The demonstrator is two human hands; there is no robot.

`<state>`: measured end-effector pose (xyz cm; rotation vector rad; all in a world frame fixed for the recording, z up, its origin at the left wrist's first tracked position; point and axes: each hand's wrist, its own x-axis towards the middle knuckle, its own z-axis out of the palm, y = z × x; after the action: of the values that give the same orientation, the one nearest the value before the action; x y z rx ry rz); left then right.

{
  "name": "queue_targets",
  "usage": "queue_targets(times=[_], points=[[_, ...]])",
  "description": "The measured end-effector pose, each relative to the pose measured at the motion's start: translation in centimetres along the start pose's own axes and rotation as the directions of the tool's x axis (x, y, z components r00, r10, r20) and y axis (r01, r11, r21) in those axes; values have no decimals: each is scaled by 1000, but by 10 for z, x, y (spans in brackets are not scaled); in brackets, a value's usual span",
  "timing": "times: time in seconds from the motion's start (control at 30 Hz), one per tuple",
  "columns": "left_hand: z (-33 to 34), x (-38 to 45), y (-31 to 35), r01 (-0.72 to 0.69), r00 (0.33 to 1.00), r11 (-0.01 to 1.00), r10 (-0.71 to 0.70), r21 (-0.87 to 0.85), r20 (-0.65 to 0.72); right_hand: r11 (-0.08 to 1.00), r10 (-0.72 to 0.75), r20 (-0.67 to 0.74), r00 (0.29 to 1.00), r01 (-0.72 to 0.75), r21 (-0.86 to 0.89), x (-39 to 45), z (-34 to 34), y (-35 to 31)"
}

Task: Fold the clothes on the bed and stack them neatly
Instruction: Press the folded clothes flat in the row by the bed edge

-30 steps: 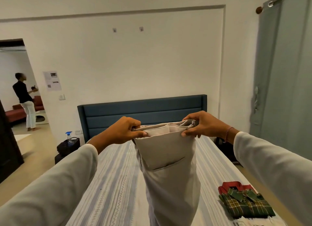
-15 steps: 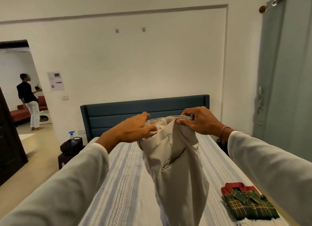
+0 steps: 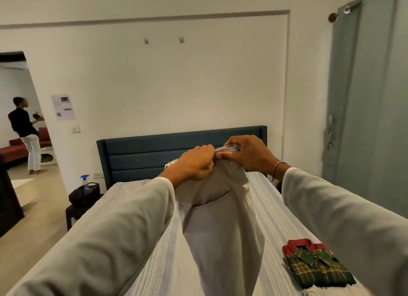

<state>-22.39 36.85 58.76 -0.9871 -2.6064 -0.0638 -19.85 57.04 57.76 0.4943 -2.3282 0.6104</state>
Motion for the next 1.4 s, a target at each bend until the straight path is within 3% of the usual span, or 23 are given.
queue_targets(times=[0.1,0.23,0.33,0.4,0.5,0.57,0.63,0.7,0.87,1.0,1.13,1.33,1.4], points=[[9,-3,-3,-46,993,999,44,-18,-106,993,35,-4,999,-35,109,2,-5,5],[-2,3,-8,-120,991,993,119,-9,-58,961,74,-23,997,-65,270,-4,-4,2],[-16,8,-16,-238,966,970,241,42,-98,811,305,-12,952,-253,527,-23,-1,8],[-25,11,-24,-281,948,955,291,98,-124,677,527,87,845,-479,558,-46,12,27],[-40,13,-35,-302,939,943,319,140,-128,490,721,411,558,-830,268,-103,45,64],[-49,10,-42,-325,928,936,344,138,-144,368,678,642,359,-921,127,-139,67,72],[-57,7,-49,-343,917,930,362,130,-170,286,583,762,282,-949,132,-157,90,73],[-65,5,-56,-347,914,929,366,132,-173,203,507,799,325,-945,256,-157,110,69],[-90,-3,-69,-317,920,932,348,178,-181,-2,394,766,508,-833,553,-133,126,37],[-117,-16,-84,-291,915,932,337,216,-223,-139,426,692,582,-714,686,-121,131,23],[-140,-32,-106,-258,911,945,307,200,-277,-200,424,703,571,-698,688,-105,127,22],[-171,-50,-134,-162,940,968,211,193,-269,-27,241,865,441,-887,460,-86,103,-6],[-177,-54,-138,-149,952,976,184,156,-244,-49,190,851,490,-861,506,-80,105,-22]])
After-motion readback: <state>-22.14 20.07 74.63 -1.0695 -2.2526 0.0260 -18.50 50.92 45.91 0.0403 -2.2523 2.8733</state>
